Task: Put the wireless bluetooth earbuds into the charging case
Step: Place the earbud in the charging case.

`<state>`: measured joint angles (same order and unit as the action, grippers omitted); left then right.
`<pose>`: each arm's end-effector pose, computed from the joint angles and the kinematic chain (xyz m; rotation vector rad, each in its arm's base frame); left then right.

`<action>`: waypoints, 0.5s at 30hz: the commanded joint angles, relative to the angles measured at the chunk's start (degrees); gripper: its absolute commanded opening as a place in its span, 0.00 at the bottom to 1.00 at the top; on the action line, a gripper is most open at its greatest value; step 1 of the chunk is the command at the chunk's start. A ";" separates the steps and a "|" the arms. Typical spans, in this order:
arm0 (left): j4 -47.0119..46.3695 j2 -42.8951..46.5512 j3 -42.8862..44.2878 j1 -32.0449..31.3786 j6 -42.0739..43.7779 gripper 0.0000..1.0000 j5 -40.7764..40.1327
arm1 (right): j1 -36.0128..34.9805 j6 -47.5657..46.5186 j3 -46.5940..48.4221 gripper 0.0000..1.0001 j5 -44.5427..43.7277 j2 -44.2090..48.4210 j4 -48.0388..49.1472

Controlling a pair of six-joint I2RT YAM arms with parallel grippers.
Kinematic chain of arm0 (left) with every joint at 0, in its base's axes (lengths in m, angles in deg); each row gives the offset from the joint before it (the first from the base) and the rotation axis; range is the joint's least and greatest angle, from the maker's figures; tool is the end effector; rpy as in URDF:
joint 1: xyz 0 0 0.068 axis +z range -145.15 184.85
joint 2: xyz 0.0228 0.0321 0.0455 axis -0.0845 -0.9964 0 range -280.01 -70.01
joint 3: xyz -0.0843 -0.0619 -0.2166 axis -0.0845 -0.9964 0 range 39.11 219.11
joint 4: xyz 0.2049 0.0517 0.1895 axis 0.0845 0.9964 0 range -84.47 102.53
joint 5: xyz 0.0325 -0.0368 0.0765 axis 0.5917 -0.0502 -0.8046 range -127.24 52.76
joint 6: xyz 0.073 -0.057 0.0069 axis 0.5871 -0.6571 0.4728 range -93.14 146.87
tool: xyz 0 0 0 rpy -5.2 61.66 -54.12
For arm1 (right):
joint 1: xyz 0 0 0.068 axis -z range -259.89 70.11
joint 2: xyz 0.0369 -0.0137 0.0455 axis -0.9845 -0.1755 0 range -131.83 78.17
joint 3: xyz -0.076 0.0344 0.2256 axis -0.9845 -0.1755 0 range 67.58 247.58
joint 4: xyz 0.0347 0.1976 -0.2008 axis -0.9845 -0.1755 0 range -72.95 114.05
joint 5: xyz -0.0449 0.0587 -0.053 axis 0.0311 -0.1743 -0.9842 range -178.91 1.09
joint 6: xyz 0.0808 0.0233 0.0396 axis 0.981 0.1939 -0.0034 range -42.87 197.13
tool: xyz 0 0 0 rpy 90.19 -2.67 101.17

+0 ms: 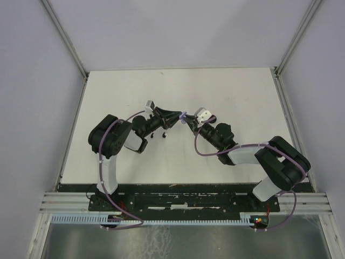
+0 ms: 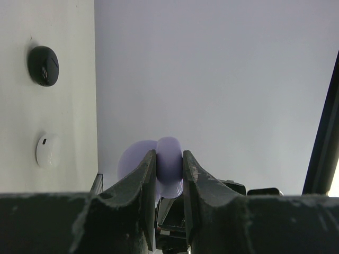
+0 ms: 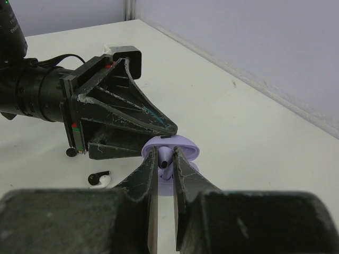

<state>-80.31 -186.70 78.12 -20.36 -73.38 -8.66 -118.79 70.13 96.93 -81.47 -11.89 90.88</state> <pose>0.3316 -0.2003 0.0905 -0.6700 1.7325 -2.0353 0.2734 0.2346 0.1556 -0.6779 1.3251 0.5468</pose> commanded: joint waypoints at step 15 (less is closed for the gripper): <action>-3.98 1.73 3.45 -0.13 -3.29 0.03 -2.03 | -0.13 0.40 0.01 0.29 -0.01 1.95 0.32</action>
<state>-80.16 -186.65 79.41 -20.36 -74.43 -9.12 -118.79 69.82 96.93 -81.44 -11.63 90.66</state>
